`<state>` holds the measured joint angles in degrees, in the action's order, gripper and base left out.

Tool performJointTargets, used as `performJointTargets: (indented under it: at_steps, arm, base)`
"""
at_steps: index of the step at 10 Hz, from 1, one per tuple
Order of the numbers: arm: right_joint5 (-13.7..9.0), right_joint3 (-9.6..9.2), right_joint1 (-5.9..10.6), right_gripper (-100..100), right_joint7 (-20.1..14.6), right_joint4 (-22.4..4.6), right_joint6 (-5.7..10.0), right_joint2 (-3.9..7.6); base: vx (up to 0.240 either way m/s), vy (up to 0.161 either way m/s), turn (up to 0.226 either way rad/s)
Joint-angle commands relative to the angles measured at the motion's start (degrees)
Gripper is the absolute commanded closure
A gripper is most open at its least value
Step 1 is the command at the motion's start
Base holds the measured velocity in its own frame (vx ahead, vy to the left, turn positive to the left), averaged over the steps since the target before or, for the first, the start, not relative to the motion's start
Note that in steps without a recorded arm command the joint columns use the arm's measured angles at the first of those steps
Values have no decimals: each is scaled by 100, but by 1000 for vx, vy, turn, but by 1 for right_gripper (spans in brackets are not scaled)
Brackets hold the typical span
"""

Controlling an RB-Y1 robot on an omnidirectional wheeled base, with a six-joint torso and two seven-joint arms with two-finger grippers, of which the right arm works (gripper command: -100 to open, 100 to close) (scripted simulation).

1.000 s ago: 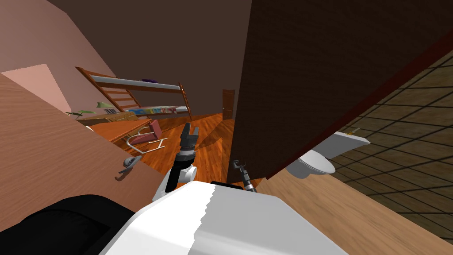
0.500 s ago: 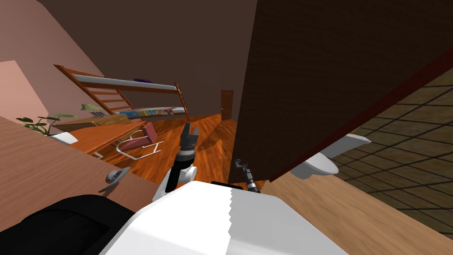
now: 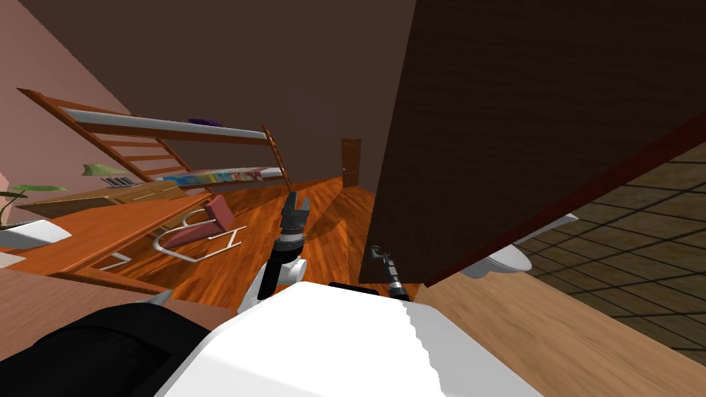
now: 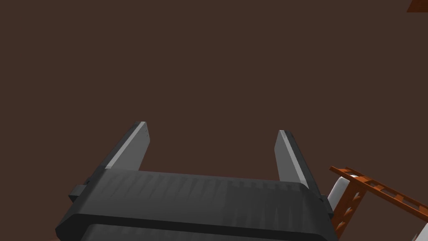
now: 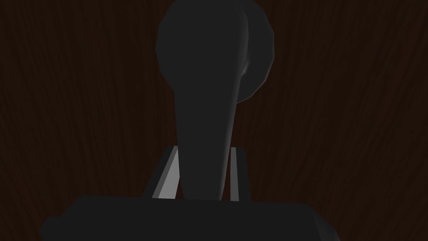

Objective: Push the door open

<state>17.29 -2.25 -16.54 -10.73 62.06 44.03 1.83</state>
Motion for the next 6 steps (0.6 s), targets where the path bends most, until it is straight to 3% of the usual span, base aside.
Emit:
performJointTargets:
  at_steps: [1,6]
  arm:
    - [-103,129,70,100,18,-15,-17,7]
    - [-404,444,267,100,114,-154,-76,-188]
  base:
    - [149,127,-77]
    - [166,135,-83]
